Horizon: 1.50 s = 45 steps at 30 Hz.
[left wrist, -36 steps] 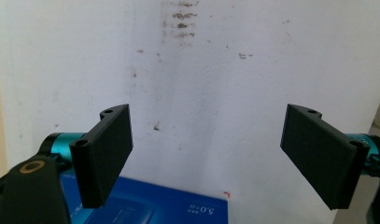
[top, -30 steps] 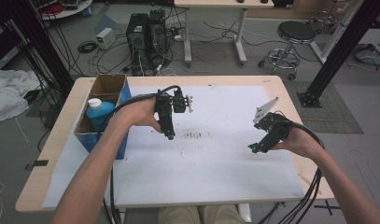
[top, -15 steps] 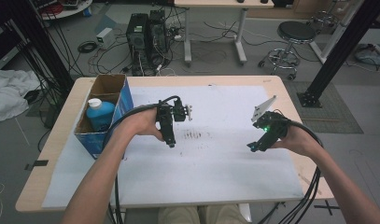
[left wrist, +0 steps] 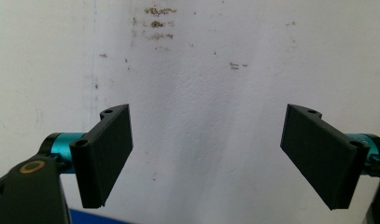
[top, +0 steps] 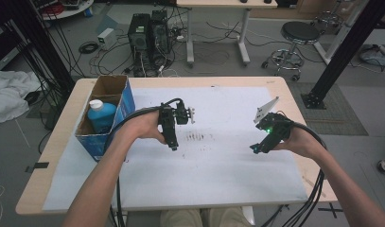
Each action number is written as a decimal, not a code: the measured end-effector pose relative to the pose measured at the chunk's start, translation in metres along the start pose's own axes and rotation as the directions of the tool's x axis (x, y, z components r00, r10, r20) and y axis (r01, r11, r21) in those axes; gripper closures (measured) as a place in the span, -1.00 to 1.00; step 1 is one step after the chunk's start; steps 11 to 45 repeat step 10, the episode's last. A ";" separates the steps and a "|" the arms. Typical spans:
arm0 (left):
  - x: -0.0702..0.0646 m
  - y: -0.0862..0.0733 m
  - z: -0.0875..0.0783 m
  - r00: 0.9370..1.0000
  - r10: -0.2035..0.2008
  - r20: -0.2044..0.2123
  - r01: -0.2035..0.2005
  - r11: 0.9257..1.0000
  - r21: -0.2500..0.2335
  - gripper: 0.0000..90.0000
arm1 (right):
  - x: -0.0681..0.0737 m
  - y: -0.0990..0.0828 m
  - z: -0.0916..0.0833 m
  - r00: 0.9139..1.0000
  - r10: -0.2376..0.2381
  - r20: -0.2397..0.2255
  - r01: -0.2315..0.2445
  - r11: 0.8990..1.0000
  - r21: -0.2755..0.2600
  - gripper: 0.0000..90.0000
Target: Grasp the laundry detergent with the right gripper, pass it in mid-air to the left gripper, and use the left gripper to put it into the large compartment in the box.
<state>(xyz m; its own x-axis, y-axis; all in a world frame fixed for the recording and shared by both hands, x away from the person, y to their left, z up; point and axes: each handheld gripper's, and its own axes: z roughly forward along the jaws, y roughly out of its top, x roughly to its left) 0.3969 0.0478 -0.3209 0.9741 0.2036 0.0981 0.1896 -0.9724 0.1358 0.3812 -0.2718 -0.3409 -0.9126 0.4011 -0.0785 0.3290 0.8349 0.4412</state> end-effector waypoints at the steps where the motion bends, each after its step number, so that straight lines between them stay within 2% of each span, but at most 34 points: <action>1: 0.000 0.000 0.000 1.000 0.001 0.000 -0.001 1.000 0.002 -0.62 | 0.000 0.000 0.000 1.000 0.000 -0.001 0.000 1.000 0.003 -0.71; 45: -0.001 -0.002 -0.002 1.000 0.000 -0.003 0.000 1.000 -0.006 -0.62 | 0.001 0.001 -0.001 1.000 0.006 0.004 -0.006 1.000 0.001 -0.71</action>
